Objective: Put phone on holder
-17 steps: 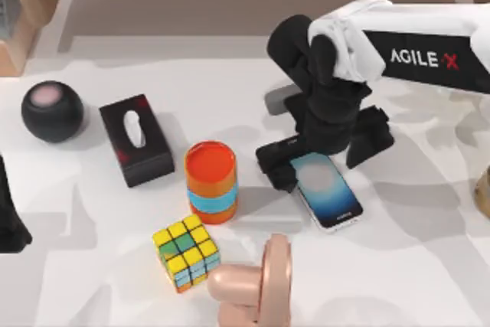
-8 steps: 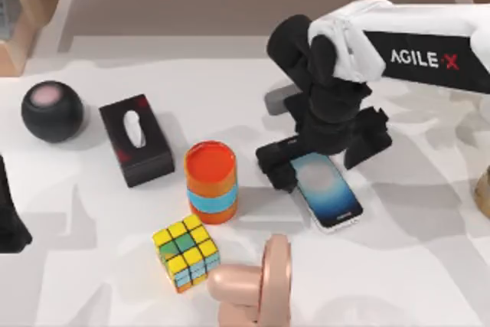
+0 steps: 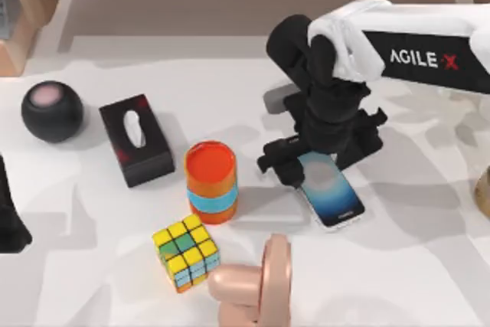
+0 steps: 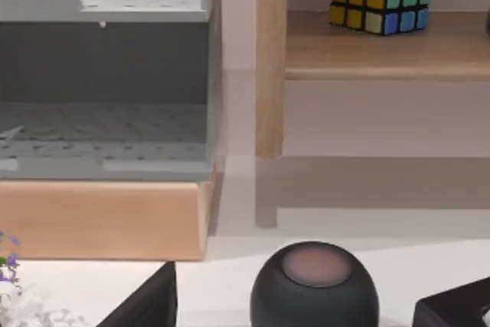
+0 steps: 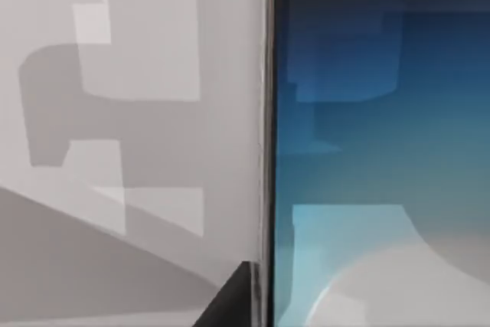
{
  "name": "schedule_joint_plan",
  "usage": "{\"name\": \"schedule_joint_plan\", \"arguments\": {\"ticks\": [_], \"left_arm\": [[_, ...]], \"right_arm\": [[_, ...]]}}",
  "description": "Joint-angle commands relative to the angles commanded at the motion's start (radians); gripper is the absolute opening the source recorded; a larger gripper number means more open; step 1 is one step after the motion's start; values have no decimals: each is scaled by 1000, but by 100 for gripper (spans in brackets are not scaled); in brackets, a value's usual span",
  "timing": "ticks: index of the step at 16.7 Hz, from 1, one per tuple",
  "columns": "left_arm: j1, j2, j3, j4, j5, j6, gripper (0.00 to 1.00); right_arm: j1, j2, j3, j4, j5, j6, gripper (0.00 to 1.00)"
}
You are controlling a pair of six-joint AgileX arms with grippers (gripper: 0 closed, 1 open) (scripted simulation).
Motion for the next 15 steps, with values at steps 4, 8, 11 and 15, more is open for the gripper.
{"name": "schedule_joint_plan", "arguments": {"ticks": [4,8,11,15], "left_arm": [[0,0,0,0,0,0,100],[0,0,0,0,0,0,100],[0,0,0,0,0,0,100],[0,0,0,0,0,0,100]], "right_arm": [[0,0,0,0,0,0,0],[-9,-57,18,-30,12,-23,0],[-7,-74,40,-65,9,-20,0],[-4,-73,48,-86,6,-4,0]]}}
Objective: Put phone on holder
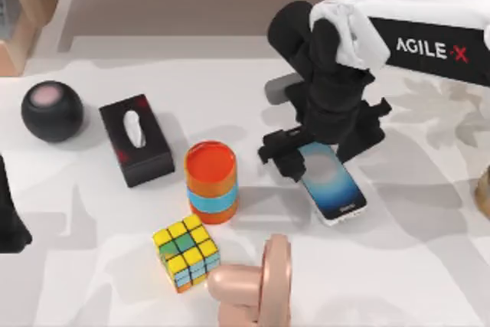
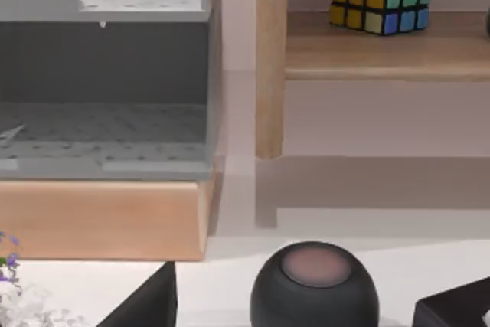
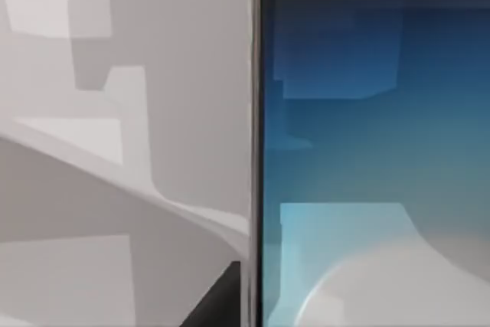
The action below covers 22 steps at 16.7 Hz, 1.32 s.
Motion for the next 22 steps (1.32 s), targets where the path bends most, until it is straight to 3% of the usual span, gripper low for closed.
{"name": "schedule_joint_plan", "arguments": {"ticks": [5,9,22], "left_arm": [[0,0,0,0,0,0,100],[0,0,0,0,0,0,100],[0,0,0,0,0,0,100]], "right_arm": [[-26,-41,20,14,2,1,0],[-121,-168,-3,76,-1,0,0],[-681,-734,-359,482,-143,-73,0]]}}
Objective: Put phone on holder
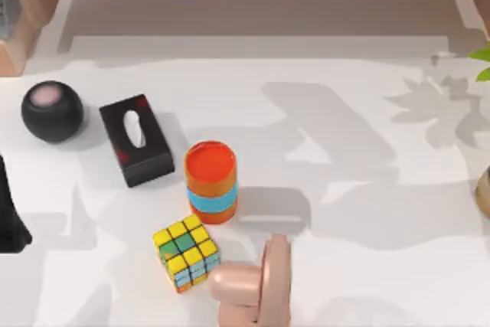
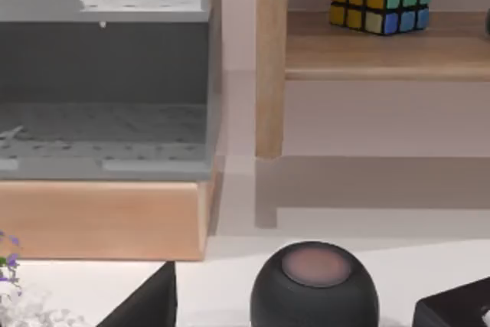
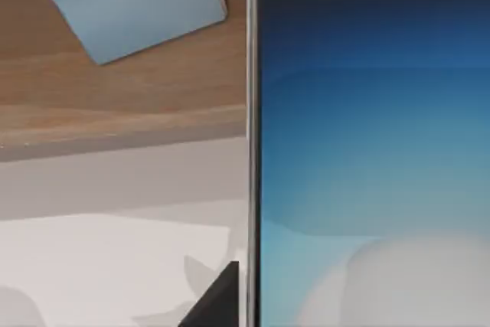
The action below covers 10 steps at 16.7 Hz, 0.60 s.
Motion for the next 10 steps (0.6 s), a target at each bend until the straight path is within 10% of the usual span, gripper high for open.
{"name": "schedule_joint_plan", "arguments": {"ticks": [10], "left_arm": [[0,0,0,0,0,0,100]], "right_arm": [[-483,-359,-506,365,-146,-165,0]]}}
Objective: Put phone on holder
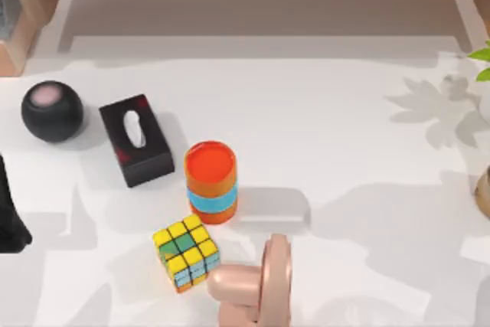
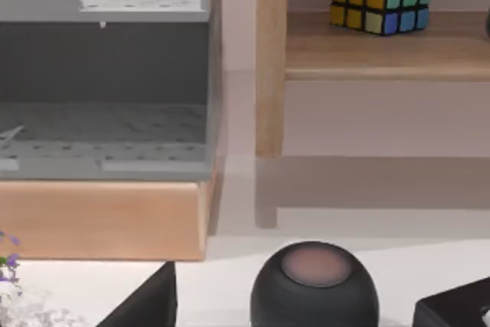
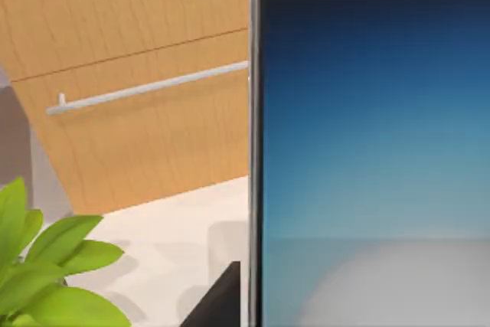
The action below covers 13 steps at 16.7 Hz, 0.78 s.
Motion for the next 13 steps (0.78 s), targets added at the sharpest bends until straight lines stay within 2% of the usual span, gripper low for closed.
{"name": "schedule_joint_plan", "arguments": {"ticks": [6,13], "left_arm": [[0,0,0,0,0,0,100],[0,0,0,0,0,0,100]], "right_arm": [[-169,-96,-216,125,-56,-74,0],[-189,-110,-249,140,-62,-84,0]]}}
